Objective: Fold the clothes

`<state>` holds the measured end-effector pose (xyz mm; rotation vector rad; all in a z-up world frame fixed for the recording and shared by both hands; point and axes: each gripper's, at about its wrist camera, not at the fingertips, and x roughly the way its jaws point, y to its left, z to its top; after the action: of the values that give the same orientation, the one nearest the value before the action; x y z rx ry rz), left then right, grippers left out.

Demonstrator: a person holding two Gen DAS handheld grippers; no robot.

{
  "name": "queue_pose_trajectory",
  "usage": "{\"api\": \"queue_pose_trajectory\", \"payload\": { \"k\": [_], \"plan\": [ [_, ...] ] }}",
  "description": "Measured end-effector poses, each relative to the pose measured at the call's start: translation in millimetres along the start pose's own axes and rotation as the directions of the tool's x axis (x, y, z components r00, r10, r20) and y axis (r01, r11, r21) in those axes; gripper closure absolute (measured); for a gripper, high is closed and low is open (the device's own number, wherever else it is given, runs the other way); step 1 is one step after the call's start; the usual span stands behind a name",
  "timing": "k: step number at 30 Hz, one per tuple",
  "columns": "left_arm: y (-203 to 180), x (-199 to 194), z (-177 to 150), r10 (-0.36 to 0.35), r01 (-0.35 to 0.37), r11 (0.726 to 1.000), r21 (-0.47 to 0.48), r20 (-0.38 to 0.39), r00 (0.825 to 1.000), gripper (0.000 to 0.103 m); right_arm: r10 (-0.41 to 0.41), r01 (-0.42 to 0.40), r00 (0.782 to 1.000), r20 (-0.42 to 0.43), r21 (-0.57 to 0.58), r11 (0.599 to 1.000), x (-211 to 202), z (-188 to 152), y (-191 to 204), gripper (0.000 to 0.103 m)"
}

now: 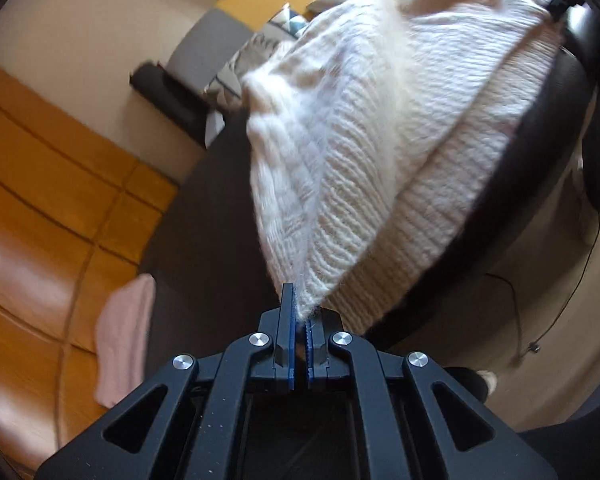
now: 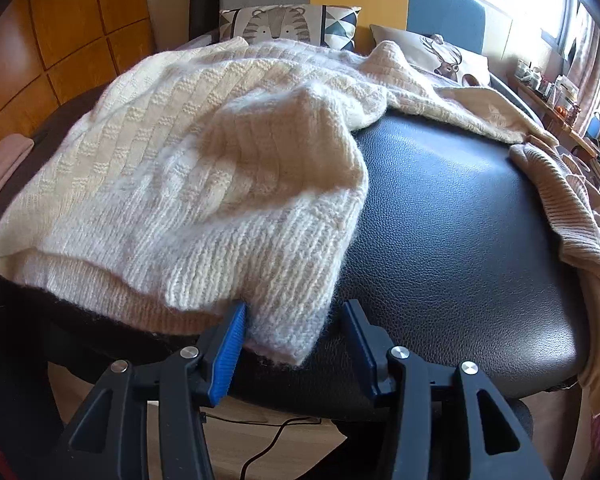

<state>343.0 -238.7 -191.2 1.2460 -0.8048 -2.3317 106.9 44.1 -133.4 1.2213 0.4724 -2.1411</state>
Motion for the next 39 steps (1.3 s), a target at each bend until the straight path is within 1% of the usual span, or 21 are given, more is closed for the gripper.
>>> {"api": "queue_pose_trajectory", "payload": {
  "k": [2, 5, 7, 8, 10, 11, 13, 15, 16, 18, 19, 20, 22, 26, 28, 30, 34, 36, 39],
  "plan": [
    [10.0, 2.8, 1.2, -0.018, 0.018, 0.998, -0.063, 0.007, 1.0, 0.1, 0.007, -0.007, 1.0, -0.001, -0.007, 1.0, -1.9, 0.9, 0.9, 0.054],
    [22.7, 11.5, 3.8, -0.036, 0.039, 0.987, -0.155, 0.019, 0.999, 0.098, 0.041, -0.037, 0.998, 0.043, -0.098, 0.995, -13.5, -1.1, 18.6, 0.054],
    [23.7, 19.3, 5.6, -0.044, 0.045, 0.981, -0.189, 0.008, 0.999, 0.098, 0.066, -0.054, 0.995, 0.07, -0.158, 0.986, -21.1, -2.5, 30.4, 0.054],
    [25.0, 20.3, 6.4, -0.036, 0.037, 0.98, -0.194, 0.007, 0.999, 0.098, 0.078, -0.061, 0.993, 0.084, -0.188, 0.98, -25.0, -3.2, 36.3, 0.054],
    [23.8, 12.7, 5.1, -0.023, 0.026, 0.977, -0.211, 0.018, 1.0, 0.098, 0.105, -0.075, 0.988, 0.109, -0.248, 0.966, -32.7, -4.6, 48.1, 0.054],
    [26.2, 12.2, 5.3, -0.027, 0.031, 0.974, -0.226, 0.02, 0.999, 0.097, 0.106, -0.069, 0.988, 0.117, -0.286, 0.956, -33.5, -6.4, 55.5, 0.054],
    [29.6, 12.4, 4.8, -0.036, 0.04, 0.967, -0.253, 0.02, 0.999, 0.097, 0.047, -0.003, 0.993, 0.107, -0.375, 0.927, -21.4, -12.8, 73.6, 0.054],
    [31.2, 12.4, 3.9, -0.045, 0.048, 0.963, -0.264, 0.018, 0.999, 0.096, -0.025, 0.061, 0.996, 0.09, -0.422, 0.905, -6.9, -16.3, 82.9, 0.055],
    [31.4, 12.7, 3.9, -0.046, 0.048, 0.963, -0.266, 0.017, 0.999, 0.096, -0.032, 0.067, 0.995, 0.09, -0.423, 0.904, -3.9, -16.9, 82.9, 0.056],
    [30.6, 13.2, 4.3, -0.045, 0.047, 0.964, -0.263, 0.013, 0.999, 0.096, -0.024, 0.056, 0.996, 0.085, -0.392, 0.918, -3.1, -14.7, 77.3, 0.08],
    [30.2, 12.6, 4.5, -0.043, 0.046, 0.964, -0.263, 0.015, 0.999, 0.096, -0.018, 0.047, 0.997, 0.08, -0.367, 0.929, -3.8, -13.2, 72.3, 0.102],
    [29.8, 11.8, 5.0, -0.044, 0.047, 0.964, -0.263, 0.018, 0.999, 0.096, -0.017, 0.041, 0.997, 0.073, -0.337, 0.941, -4.5, -12.2, 65.7, 0.1],
    [28.6, 9.5, 6.3, -0.046, 0.052, 0.963, -0.265, 0.028, 0.999, 0.096, -0.011, 0.029, 0.998, 0.066, -0.277, 0.96, -7.3, -10.6, 52.4, 0.1],
    [26.8, 4.0, 7.3, -0.051, 0.062, 0.963, -0.263, 0.05, 0.997, 0.096, 0.015, 0.005, 0.994, 0.111, -0.183, 0.983, -31.4, -11.6, 29.0, 0.1],
    [25.2, 1.6, 7.2, -0.056, 0.07, 0.964, -0.256, 0.062, 0.997, 0.096, 0.013, 0.008, 0.992, 0.128, -0.169, 0.986, -43.2, -11.4, 21.9, 0.1],
    [22.3, 0.4, 7.1, -0.061, 0.076, 0.967, -0.242, 0.066, 0.996, 0.096, -0.006, 0.028, 0.993, 0.121, -0.18, 0.983, -49.7, -13.8, 18.9, 0.1],
    [12.8, 3.4, 9.3, -0.071, 0.078, 0.979, -0.19, 0.044, 0.996, 0.096, -0.038, 0.046, 0.998, 0.055, -0.156, 0.987, -40.1, -21.3, 9.0, 0.1],
    [7.8, 6.4, 10.7, -0.072, 0.076, 0.984, -0.164, 0.029, 0.997, 0.096, -0.037, 0.039, 0.999, 0.018, -0.116, 0.992, -31.0, -25.9, 2.3, 0.1],
    [3.7, 10.0, 12.0, -0.069, 0.07, 0.987, -0.142, 0.012, 0.998, 0.096, -0.04, 0.039, 0.999, -0.018, -0.088, 0.995, -21.1, -34.2, -1.2, 0.1]
  ]
}}
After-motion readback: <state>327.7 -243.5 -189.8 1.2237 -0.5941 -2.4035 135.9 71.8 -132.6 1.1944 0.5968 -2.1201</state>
